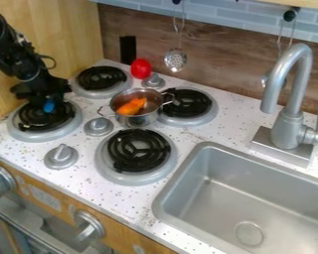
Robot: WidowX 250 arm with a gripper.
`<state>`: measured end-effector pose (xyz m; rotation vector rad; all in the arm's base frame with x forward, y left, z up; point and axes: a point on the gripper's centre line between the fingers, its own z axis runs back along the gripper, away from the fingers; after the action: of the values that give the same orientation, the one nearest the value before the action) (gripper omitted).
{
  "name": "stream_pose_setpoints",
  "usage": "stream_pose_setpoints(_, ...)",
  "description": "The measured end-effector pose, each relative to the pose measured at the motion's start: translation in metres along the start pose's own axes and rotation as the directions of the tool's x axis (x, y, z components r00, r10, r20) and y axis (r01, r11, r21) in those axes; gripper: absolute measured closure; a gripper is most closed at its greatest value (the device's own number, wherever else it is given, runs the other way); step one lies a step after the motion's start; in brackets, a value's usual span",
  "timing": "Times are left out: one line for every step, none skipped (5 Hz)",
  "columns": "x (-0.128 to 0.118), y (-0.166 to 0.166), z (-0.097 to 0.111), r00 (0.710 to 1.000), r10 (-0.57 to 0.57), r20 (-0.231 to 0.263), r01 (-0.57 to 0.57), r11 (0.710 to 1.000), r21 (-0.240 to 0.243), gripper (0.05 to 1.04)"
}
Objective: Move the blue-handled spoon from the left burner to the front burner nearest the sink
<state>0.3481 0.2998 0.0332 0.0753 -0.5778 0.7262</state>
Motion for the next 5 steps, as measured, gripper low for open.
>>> stream_pose_setpoints(-0.001,-0.001,0.001,1.000,0.001,0.006,-0.001,1.000,0.001,0.640)
stream_pose_setpoints(-0.008,-0.012,0.012,0.999,-0.040,0.007,0.040,0.999,-0.022,0.644)
stream_pose_setpoints(-0.002,-0.031,0.048,0.992,-0.103,0.076,0.104,0.994,-0.017,0.644)
stream_pose_setpoints(0.006,-0.051,0.086,0.980,-0.109,0.164,0.124,0.989,-0.078,0.644)
stream_pose_setpoints(-0.012,-0.085,0.102,0.971,-0.165,0.174,0.196,0.964,-0.180,0.644)
